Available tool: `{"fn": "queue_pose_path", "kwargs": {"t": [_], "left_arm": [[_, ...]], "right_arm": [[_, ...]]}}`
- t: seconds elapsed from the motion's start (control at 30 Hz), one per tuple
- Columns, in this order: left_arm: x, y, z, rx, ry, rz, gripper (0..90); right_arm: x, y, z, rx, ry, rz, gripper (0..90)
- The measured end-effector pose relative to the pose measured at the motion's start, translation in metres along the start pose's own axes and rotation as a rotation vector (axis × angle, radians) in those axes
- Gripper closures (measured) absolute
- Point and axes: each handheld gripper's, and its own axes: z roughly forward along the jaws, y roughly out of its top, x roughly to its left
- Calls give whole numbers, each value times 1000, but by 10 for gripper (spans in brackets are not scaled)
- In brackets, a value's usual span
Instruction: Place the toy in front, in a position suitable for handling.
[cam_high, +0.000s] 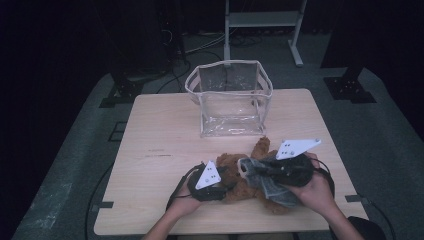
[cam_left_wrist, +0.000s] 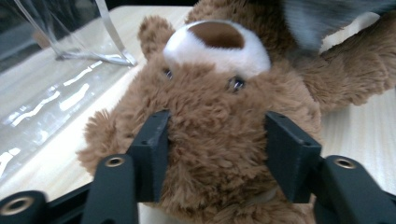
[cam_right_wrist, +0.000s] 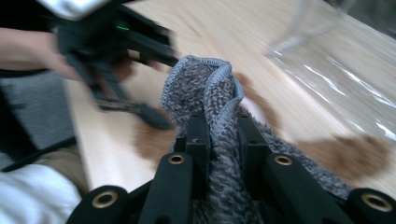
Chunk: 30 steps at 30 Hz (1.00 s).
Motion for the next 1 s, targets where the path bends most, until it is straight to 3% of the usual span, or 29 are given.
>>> {"fn": "queue_pose_path", "kwargs": {"t": [0.1, 0.23, 0.3, 0.37, 0.47, 0.6, 0.7, 0.87, 1.0], "left_arm": [[3, -1, 0, -1, 2, -27, 455], [6, -4, -1, -3, 2, -39, 455], [7, -5, -3, 0, 3, -33, 456], [9, -5, -4, 0, 3, -38, 450], [11, -4, -6, -1, 12, -39, 431], [16, -3, -13, -11, 28, -57, 424], [21, -5, -22, -20, 40, -69, 428], [32, -14, -38, -20, 75, -94, 425], [41, -17, -48, -43, 100, -130, 417]], "right_arm": [[7, -2, 15, 33, 5, -26, 776], [-2, -18, 40, 82, 7, -7, 775], [-7, -27, 41, 84, 7, 18, 774], [-9, -34, 36, 105, -29, 16, 774], [-10, -40, 29, 129, -35, 27, 773], [-2, -27, 21, 113, -34, -5, 771], [6, -7, 25, 94, -17, -47, 771], [13, 15, 54, 117, 14, -104, 769], [15, 8, 71, 149, 22, -119, 769]]}}
